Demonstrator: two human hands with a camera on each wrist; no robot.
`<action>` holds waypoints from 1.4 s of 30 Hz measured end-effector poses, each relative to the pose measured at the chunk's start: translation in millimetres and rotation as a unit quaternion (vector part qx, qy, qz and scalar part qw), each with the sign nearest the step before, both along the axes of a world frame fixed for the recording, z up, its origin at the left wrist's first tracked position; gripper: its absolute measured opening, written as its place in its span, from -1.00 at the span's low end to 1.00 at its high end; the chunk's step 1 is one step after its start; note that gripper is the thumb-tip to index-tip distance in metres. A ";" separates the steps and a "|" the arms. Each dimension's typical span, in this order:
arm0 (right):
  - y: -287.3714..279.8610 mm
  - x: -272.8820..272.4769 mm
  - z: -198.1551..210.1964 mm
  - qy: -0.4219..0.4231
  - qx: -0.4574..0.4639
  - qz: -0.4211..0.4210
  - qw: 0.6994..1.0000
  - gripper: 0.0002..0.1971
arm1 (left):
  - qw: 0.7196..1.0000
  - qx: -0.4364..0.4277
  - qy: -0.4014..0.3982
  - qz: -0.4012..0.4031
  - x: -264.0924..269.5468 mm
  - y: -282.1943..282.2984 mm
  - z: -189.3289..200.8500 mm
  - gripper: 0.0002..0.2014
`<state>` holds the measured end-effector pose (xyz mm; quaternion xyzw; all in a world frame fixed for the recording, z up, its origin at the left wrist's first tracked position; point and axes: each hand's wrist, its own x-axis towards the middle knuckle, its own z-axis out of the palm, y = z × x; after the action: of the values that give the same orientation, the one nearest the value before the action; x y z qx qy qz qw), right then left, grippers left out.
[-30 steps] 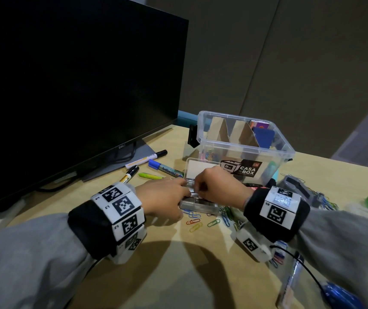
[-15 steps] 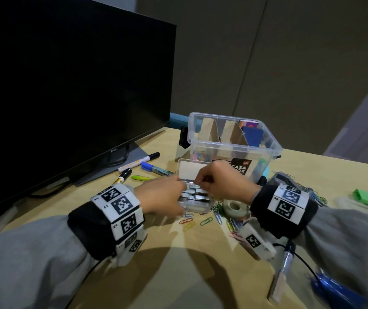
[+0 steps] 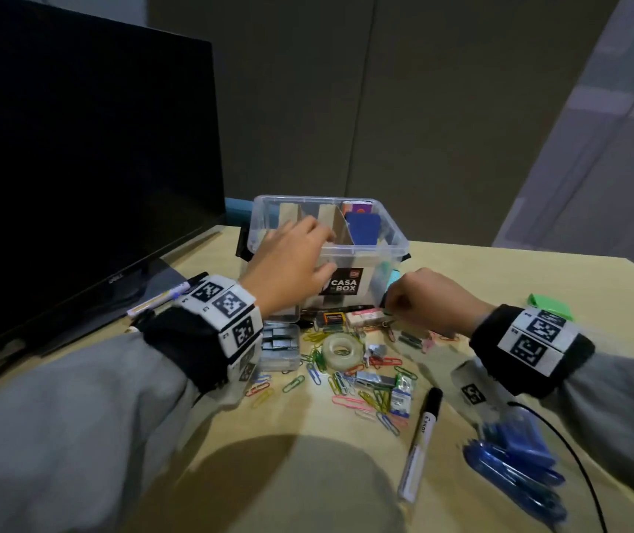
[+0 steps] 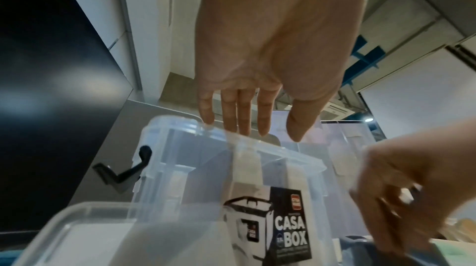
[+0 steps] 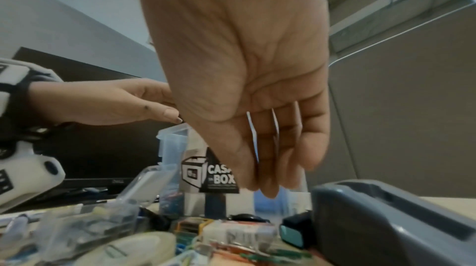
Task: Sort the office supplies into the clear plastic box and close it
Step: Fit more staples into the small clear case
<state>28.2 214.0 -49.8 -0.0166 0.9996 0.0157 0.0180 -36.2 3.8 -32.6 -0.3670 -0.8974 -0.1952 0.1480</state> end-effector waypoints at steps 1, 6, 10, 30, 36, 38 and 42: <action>2.8 0.0 -1.6 -0.017 0.008 -0.005 1.000 -0.84 | 1.000 -0.008 -0.010 0.002 -3.7 4.3 -1.5 -0.58; 2.6 -5.4 -12.8 -0.074 0.027 0.021 0.997 -0.81 | 0.992 -0.122 -0.019 0.037 -16.5 12.4 -18.1 -0.30; -10.8 -9.4 -13.4 -0.153 0.018 0.052 0.987 -0.80 | 0.988 -0.145 -0.026 0.036 -18.0 12.5 -19.8 -0.11; -27.3 -17.5 -20.9 -0.218 -0.005 0.031 0.976 -0.78 | 0.985 -0.164 -0.028 0.033 -22.8 11.5 -22.0 0.03; -13.9 -17.3 -23.1 -0.251 -0.079 0.004 0.965 -0.79 | 0.985 -0.163 -0.039 0.032 -22.3 10.8 -19.8 0.03; -9.5 -17.0 -21.7 -0.257 -0.131 -0.012 0.958 -0.81 | 0.985 -0.161 -0.045 0.031 -22.3 10.6 -19.2 0.03; -2.6 -17.0 -14.8 -0.243 -0.204 -0.023 0.948 -0.91 | 0.984 -0.161 -0.077 0.018 -22.8 9.0 -14.2 0.06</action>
<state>11.2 211.4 -64.6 -0.0002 0.9469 -0.1937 0.2566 -59.0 12.7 -46.8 -0.3537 -0.9322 -0.0735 0.0213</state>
